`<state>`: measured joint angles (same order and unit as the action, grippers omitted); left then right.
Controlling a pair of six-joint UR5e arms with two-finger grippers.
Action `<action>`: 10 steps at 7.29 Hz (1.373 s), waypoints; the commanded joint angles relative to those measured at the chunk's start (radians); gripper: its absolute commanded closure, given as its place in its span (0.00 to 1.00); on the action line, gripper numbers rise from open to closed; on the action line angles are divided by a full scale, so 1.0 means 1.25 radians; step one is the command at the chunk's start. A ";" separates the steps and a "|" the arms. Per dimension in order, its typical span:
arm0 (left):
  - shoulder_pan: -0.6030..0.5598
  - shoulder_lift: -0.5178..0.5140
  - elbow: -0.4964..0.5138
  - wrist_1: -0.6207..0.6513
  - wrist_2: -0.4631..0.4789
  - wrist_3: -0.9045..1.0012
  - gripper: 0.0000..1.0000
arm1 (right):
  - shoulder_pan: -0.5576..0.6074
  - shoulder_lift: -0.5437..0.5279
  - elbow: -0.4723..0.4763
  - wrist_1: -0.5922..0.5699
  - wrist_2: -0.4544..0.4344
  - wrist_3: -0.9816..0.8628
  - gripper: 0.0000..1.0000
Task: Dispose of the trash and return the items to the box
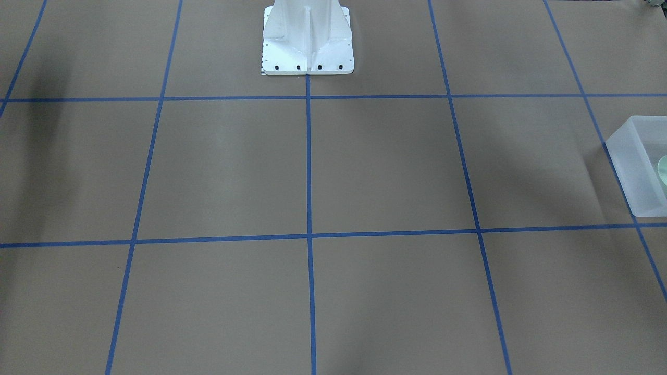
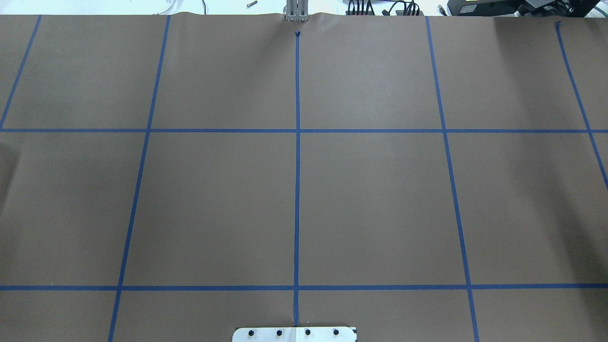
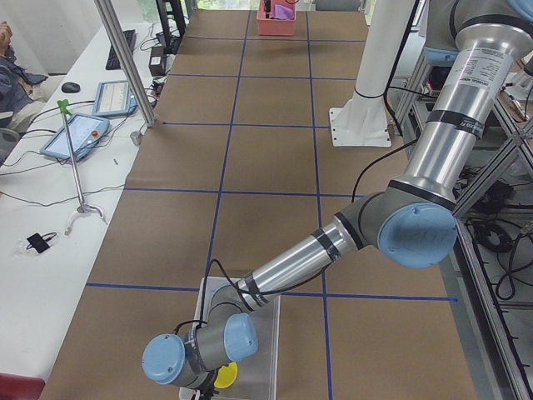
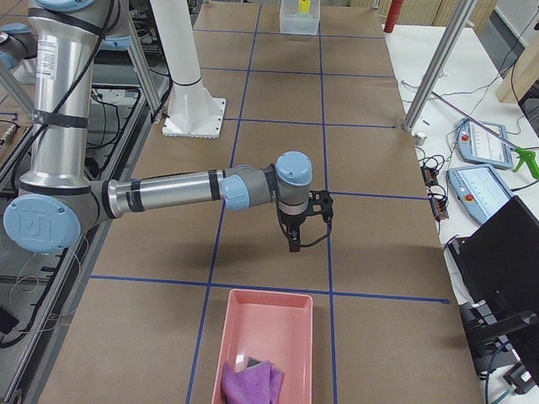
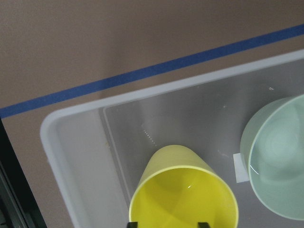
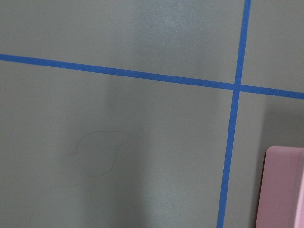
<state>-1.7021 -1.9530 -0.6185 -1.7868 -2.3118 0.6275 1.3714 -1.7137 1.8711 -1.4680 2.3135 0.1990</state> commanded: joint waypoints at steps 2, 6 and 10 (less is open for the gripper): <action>-0.029 -0.008 -0.137 0.092 -0.072 -0.010 0.19 | 0.001 -0.008 0.011 -0.001 -0.004 -0.001 0.00; 0.075 0.266 -0.828 0.177 -0.071 -0.442 0.10 | 0.013 -0.013 0.026 -0.010 -0.012 0.000 0.00; 0.171 0.352 -1.059 0.250 -0.071 -0.609 0.02 | 0.013 -0.018 0.019 -0.011 -0.011 0.000 0.00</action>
<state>-1.5123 -1.5365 -1.8981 -1.4794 -2.4030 -0.0934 1.3882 -1.7330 1.8982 -1.4816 2.2993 0.2001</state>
